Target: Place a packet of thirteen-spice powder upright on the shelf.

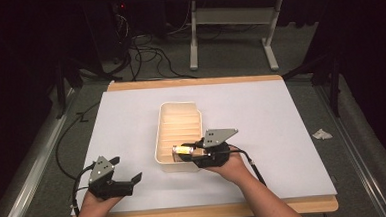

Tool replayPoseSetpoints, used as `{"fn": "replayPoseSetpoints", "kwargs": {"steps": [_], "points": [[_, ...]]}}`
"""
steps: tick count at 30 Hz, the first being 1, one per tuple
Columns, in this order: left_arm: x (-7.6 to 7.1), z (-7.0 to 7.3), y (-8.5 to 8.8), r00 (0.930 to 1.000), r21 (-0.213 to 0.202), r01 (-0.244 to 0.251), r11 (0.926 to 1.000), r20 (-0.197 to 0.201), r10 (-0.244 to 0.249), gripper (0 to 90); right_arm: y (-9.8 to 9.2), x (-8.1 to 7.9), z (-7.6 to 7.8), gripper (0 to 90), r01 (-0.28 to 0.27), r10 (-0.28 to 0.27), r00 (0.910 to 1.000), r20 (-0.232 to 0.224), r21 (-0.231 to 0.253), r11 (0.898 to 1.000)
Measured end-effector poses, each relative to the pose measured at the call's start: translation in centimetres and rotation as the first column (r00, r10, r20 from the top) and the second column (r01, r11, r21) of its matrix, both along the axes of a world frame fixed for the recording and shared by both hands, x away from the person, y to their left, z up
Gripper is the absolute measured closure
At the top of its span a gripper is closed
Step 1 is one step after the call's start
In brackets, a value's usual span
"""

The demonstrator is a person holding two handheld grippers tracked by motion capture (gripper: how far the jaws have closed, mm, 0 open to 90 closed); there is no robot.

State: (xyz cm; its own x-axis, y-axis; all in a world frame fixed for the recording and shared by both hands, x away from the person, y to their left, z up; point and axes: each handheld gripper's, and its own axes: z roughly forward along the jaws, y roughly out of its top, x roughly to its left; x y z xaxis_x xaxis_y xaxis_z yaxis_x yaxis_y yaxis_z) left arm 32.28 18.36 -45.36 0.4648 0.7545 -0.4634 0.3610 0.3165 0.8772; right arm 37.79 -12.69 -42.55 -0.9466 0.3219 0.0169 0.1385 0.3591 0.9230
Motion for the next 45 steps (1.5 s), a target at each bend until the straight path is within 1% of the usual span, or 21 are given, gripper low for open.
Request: {"fn": "replayPoseSetpoints", "kwargs": {"steps": [2, 7, 8, 10, 13, 14, 15, 18, 19, 20, 22, 23, 25, 29, 30, 31, 32, 35, 37, 40, 45], "points": [[0.0, 0.0, 0.0, 1.0000, -0.002, -0.004, 1.0000, 0.001, 0.004, 3.5, 0.0, 0.0, 0.0, 58.3, -0.005, 0.005, 1.0000, 0.006, -0.001, 1.000], [0.1, 0.0, 0.0, 1.0000, -0.003, -0.003, 1.0000, 0.002, 0.003, 3.5, 0.1, 0.0, 0.1, 51.1, -0.004, 0.004, 1.0000, 0.000, 0.022, 1.000], [0.1, 0.1, 0.0, 1.0000, -0.011, -0.007, 0.9999, 0.001, 0.007, 3.5, 0.2, -0.1, 0.2, 47.7, 0.002, -0.003, 1.0000, 0.004, 0.024, 1.000], [0.0, 0.0, 0.0, 1.0000, -0.002, -0.002, 1.0000, 0.001, 0.002, 3.5, 0.2, 0.0, 0.2, 44.8, 0.015, -0.015, 0.9999, 0.001, 0.030, 0.999], [0.0, 0.1, 0.0, 1.0000, -0.005, -0.002, 1.0000, 0.003, 0.002, 3.5, 0.3, 0.0, 0.3, 41.4, 0.026, -0.026, 0.9997, -0.002, 0.042, 0.999], [0.1, 0.1, 0.0, 1.0000, -0.010, -0.005, 0.9999, 0.003, 0.005, 3.5, 0.4, 0.0, 0.4, 37.2, 0.029, -0.029, 0.9996, 0.007, 0.042, 0.999], [0.1, 0.1, 0.0, 1.0000, -0.010, -0.006, 0.9999, 0.003, 0.006, 3.5, 0.4, 0.0, 0.4, 37.2, 0.029, -0.029, 0.9996, 0.007, 0.042, 0.999], [-0.1, 0.0, 0.0, 1.0000, -0.002, 0.000, 1.0000, 0.002, 0.000, 3.5, 0.6, -0.1, 0.6, 28.4, 0.051, -0.052, 0.9987, 0.002, 0.044, 0.998], [0.0, 0.1, 0.0, 1.0000, -0.004, 0.000, 1.0000, 0.006, 0.000, 3.6, 0.7, -0.1, 0.7, 24.9, 0.060, -0.060, 0.9982, 0.001, 0.053, 0.997], [0.0, 0.1, 0.0, 1.0000, -0.012, -0.003, 0.9999, 0.005, 0.004, 3.5, 0.9, -0.2, 0.8, 18.4, 0.074, -0.075, 0.9972, 0.006, 0.054, 0.996], [0.0, 0.1, 0.0, 1.0000, -0.018, -0.009, 0.9998, 0.002, 0.009, 3.6, 1.0, -0.2, 0.9, 16.0, 0.082, -0.083, 0.9965, 0.006, 0.047, 0.995], [0.0, 0.1, 0.0, 1.0000, -0.015, -0.008, 0.9999, 0.001, 0.008, 3.6, 1.1, -0.2, 0.9, 14.7, 0.086, -0.087, 0.9962, 0.012, 0.055, 0.995], [-0.1, 0.1, 0.0, 1.0000, -0.008, -0.003, 1.0000, 0.003, 0.003, 3.5, 1.1, -0.3, 1.2, 13.8, 0.108, -0.108, 0.9941, 0.004, 0.059, 0.992], [-0.1, 0.1, 0.0, 0.9999, -0.014, -0.010, 0.9998, 0.008, 0.011, 3.7, 1.1, -0.4, 1.7, 14.6, 0.124, -0.125, 0.9921, 0.008, 0.064, 0.990], [-0.1, 0.1, -0.1, 0.9999, -0.013, -0.010, 0.9999, 0.005, 0.010, 3.7, 1.0, -0.5, 2.1, 14.6, 0.145, -0.146, 0.9890, 0.020, 0.075, 0.987], [-0.1, 0.1, -0.1, 0.9999, -0.013, -0.010, 0.9999, 0.005, 0.010, 3.7, 1.0, -0.5, 2.1, 14.6, 0.145, -0.146, 0.9890, 0.020, 0.075, 0.987], [-0.1, 0.2, 0.0, 0.9999, -0.014, -0.010, 0.9999, 0.008, 0.011, 3.7, 0.9, -0.6, 2.4, 14.8, 0.159, -0.161, 0.9866, 0.025, 0.086, 0.984], [-0.1, 0.2, 0.0, 0.9998, -0.024, -0.018, 0.9995, 0.009, 0.019, 3.7, 0.7, -0.6, 2.6, 14.9, 0.162, -0.166, 0.9853, 0.040, 0.089, 0.983], [-0.1, 0.2, 0.1, 0.9998, -0.019, -0.018, 0.9997, 0.007, 0.018, 3.7, 0.3, -0.5, 2.9, 15.0, 0.179, -0.184, 0.9820, 0.043, 0.090, 0.980], [0.0, 0.3, 0.2, 0.9996, -0.035, -0.025, 0.9991, 0.008, 0.026, 3.7, -0.6, -0.5, 3.5, 15.2, 0.209, -0.216, 0.9746, 0.059, 0.104, 0.972], [-0.2, 0.4, 0.2, 0.9996, -0.035, -0.026, 0.9990, 0.009, 0.026, 3.7, -2.5, -0.6, 4.1, 15.4, 0.247, -0.257, 0.9637, 0.073, 0.124, 0.961]]}}
